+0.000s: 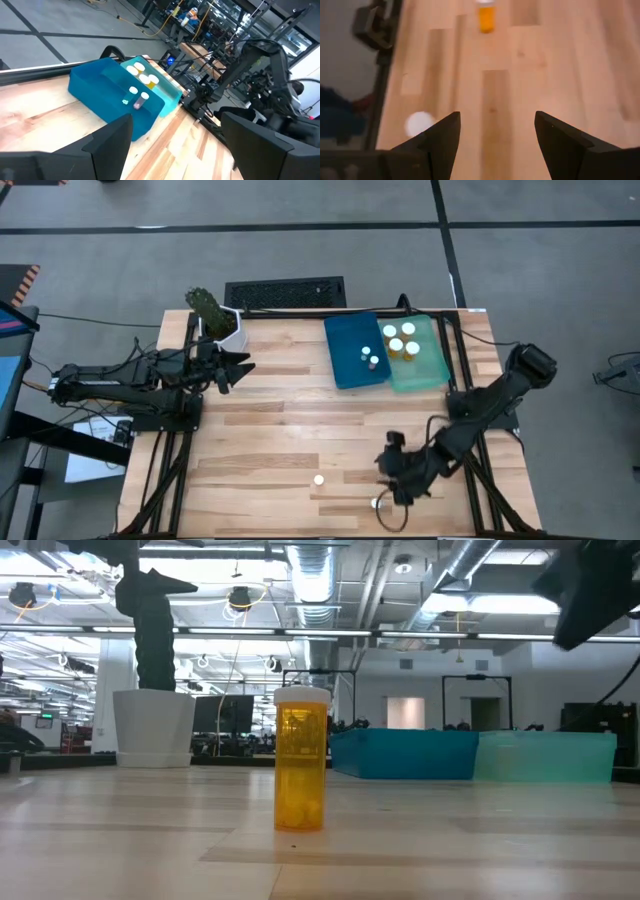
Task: Pick and place medicine bottles into bin by pill shape (circle, oval)
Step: Put the yellow tablet bottle into the dark blue bin
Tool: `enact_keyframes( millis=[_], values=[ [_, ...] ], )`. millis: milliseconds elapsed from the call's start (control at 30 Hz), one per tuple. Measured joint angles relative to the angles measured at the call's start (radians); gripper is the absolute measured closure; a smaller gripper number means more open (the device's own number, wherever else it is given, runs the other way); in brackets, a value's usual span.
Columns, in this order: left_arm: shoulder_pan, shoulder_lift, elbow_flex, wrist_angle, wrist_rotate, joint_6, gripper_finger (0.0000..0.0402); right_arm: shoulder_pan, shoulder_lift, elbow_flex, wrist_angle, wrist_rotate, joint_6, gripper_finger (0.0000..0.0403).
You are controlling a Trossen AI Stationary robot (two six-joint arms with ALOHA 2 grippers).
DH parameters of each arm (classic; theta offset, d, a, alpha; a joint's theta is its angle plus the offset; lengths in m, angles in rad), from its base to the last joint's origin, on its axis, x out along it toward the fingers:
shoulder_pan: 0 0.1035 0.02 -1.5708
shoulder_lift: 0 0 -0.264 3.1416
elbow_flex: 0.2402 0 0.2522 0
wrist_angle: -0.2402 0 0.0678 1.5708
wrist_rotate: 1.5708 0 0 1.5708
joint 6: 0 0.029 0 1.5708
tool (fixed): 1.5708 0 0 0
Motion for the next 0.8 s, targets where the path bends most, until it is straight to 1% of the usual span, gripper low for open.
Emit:
enact_keyframes(
  millis=[167,333,400,533,633,800],
  values=[
    [0.0,0.0,0.0,-0.003,0.0,-0.003,0.0105,0.053,0.103,0.096,0.0,-0.001,-0.076,0.0138],
    [0.0,0.0,0.0,-0.012,0.0,-0.011,0.0105,0.066,0.2,0.164,-0.008,-0.006,-0.082,0.0138],
    [0.0,0.0,0.0,-0.019,0.0,-0.021,0.0105,0.064,0.233,0.184,0.001,-0.028,-0.077,0.0138],
    [0.0,0.001,0.0,-0.027,0.0,-0.023,0.0105,0.064,0.281,0.2,0.004,-0.063,-0.066,0.0138],
    [0.0,0.0,0.0,-0.028,0.0,-0.023,0.0105,0.072,0.294,0.2,0.005,-0.085,-0.031,0.0138],
    [0.0,0.001,0.0,-0.034,0.0,-0.023,0.0105,0.084,0.296,0.199,-0.008,-0.081,0.005,0.0138]
  ],
)
